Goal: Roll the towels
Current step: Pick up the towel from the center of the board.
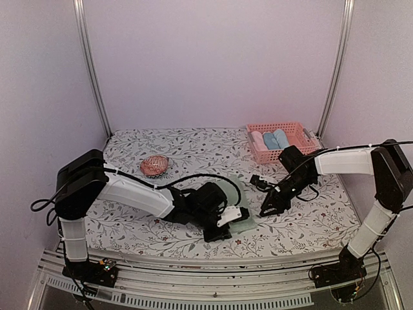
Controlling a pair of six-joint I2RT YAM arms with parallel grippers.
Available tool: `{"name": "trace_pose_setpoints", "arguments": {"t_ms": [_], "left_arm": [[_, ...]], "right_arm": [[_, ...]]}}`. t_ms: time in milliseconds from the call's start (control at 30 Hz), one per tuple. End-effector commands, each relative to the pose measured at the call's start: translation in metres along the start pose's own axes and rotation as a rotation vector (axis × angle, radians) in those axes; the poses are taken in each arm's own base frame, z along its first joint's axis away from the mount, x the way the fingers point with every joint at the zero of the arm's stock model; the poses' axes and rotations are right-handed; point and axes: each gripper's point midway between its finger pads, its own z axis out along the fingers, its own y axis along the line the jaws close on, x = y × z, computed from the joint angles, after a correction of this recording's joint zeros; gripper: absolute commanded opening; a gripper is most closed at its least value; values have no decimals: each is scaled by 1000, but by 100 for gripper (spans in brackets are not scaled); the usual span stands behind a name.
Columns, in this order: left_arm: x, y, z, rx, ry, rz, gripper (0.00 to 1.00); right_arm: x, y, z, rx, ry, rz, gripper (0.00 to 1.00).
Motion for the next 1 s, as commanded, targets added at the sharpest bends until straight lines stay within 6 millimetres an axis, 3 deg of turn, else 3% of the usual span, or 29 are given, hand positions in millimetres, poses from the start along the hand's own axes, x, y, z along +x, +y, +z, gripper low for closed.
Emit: {"name": "trace_pose_setpoints", "arguments": {"t_ms": [0, 200, 367, 467, 600, 700, 967], "left_arm": [[51, -8, 20, -56, 166, 53, 32], [60, -9, 23, -85, 206, 68, 17], [55, -14, 17, -66, 193, 61, 5], [49, -20, 11, -26, 160, 42, 2], [41, -27, 6, 78, 121, -39, 0], [33, -28, 1, 169, 73, -130, 0], [26, -29, -5, 371, 13, -299, 0]], "right_arm": [[-3, 3, 2, -26, -4, -11, 39], [-3, 4, 3, -28, -2, -9, 39], [-3, 4, 2, -22, -2, -13, 39], [-9, 8, -10, 20, -40, -66, 40], [-26, 32, -34, 94, -138, -267, 51], [-19, 40, -27, 156, -90, -392, 52], [9, 65, 22, 218, 48, -628, 52]]}}
